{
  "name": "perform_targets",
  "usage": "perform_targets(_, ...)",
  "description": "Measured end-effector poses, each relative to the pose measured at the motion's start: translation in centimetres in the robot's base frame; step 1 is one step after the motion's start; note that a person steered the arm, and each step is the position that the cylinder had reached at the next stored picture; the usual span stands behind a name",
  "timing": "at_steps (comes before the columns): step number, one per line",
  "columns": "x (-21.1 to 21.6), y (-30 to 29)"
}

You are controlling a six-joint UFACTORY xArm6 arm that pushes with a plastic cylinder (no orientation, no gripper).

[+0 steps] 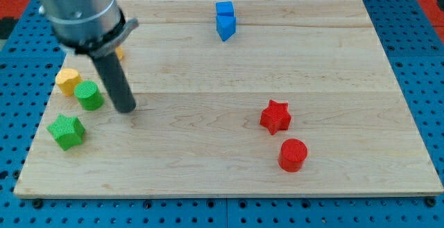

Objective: Move your arm in between the red star and green circle

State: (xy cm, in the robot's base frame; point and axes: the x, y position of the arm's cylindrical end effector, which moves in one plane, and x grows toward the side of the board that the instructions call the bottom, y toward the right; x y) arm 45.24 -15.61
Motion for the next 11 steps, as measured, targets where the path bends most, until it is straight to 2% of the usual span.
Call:
perform_targets(1, -2.2, -4.5)
perform_targets(2, 2.0, -5.7)
perform_targets(3, 4.6, -4.6)
perform_targets(7, 3.7, 5.4)
perform_targets(11, 3.5, 6.6)
